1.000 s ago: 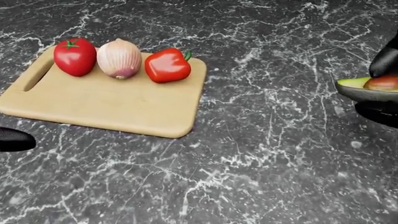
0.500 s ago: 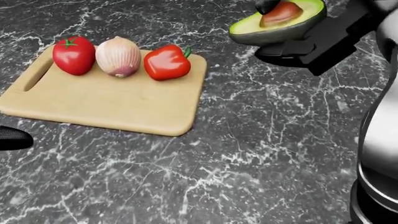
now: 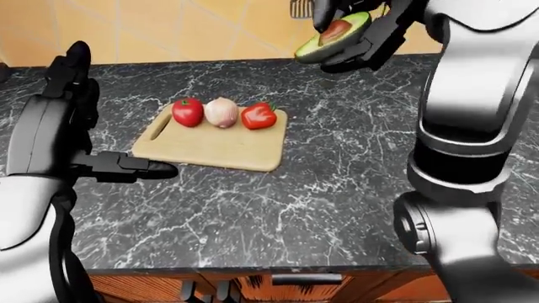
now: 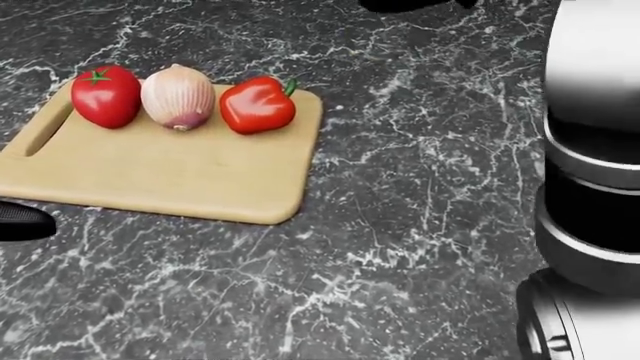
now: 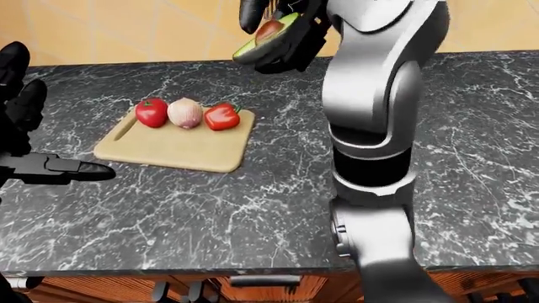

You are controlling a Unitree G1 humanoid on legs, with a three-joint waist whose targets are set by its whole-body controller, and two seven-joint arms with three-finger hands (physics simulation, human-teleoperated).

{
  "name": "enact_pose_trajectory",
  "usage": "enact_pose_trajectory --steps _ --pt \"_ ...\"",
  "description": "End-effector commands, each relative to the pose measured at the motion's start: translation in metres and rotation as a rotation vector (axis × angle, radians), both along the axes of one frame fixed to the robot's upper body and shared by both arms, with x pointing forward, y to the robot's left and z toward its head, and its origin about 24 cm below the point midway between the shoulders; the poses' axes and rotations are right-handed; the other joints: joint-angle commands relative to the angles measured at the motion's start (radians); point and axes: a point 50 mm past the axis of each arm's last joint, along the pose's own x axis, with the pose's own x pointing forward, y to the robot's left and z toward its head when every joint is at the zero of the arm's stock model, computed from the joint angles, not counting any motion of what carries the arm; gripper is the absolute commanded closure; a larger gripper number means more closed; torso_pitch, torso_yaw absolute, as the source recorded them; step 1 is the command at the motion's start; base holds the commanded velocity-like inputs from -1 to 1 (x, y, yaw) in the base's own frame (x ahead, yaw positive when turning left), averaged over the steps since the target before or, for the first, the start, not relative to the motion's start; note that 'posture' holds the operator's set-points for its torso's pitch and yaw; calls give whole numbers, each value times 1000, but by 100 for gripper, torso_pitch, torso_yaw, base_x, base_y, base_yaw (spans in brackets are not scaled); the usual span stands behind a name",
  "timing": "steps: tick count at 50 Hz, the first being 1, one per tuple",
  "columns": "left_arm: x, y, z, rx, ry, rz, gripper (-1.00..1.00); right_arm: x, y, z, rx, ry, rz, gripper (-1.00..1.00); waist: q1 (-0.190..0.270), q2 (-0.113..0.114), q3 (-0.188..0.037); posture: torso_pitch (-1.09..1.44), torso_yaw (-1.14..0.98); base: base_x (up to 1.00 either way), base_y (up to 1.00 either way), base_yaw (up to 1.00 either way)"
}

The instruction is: Place the avocado, onion, tomato and bell pepper on the cutting board.

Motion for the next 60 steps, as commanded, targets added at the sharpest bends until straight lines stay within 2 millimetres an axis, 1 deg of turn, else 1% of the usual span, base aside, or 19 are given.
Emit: enact_pose_trajectory --steps 1,6,8,14,16,18,20,21,23,24,31,34,38,42,45,49,53,60 --pt "-4 -2 11 32 -68 6 -100 -3 12 16 -54 -105 47 62 0 4 -25 0 13 0 0 0" --pt "-5 -1 12 36 -66 11 -100 13 32 17 -70 -106 99 62 -3 8 -27 0 13 0 0 0" --pt "-5 -1 11 35 -67 11 -100 17 38 14 -80 -102 120 62 -3 10 -27 0 13 0 0 0" --pt "-6 -1 12 36 -69 15 -100 20 55 10 -156 -93 173 62 -1 8 -26 0 13 0 0 0" --pt "-6 -1 12 35 -70 15 -100 21 57 7 -155 -83 173 62 -1 8 -26 0 13 0 0 0" --pt "-7 0 13 37 -70 16 -100 18 61 5 -123 -77 166 62 1 7 -26 0 13 0 0 0" --pt "-7 0 14 36 -71 14 -100 15 65 -1 -113 -69 177 62 2 6 -27 0 13 0 0 0" --pt "-8 0 15 36 -74 12 -100 12 69 -7 -107 -49 188 62 3 6 -26 0 13 0 0 0" --pt "-7 0 15 37 -72 13 -100 8 72 -10 -115 -36 197 62 4 6 -26 0 13 0 0 0" --pt "-7 0 15 35 -74 12 -100 4 71 -7 -125 -27 202 62 5 6 -26 0 13 0 0 0" --pt "-8 1 12 34 -69 13 -100 6 78 -24 -157 13 214 61 6 10 -27 0 13 0 0 0" --pt "-8 1 10 35 -65 17 -100 5 79 -24 -159 16 217 61 5 11 -28 0 13 0 0 0" --pt "-6 0 8 29 -64 14 -100 3 82 -30 -161 28 224 61 6 12 -29 0 13 0 0 0" --pt "-5 0 8 28 -63 12 -100 -1 80 -28 -161 31 220 61 6 13 -30 0 13 0 0 0" --pt "-6 1 7 28 -62 12 -100 2 78 -32 -157 37 212 61 6 13 -30 0 13 0 0 0" --pt "-6 1 8 30 -63 14 -100 5 81 -43 -156 52 219 61 5 14 -32 0 13 0 0 0" --pt "-7 0 10 31 -66 13 -100 6 83 -44 -160 51 218 60 4 15 -35 0 13 0 0 0" --pt "-6 0 12 35 -67 14 -100 9 92 -53 -165 61 241 61 4 18 -35 0 13 0 0 0"
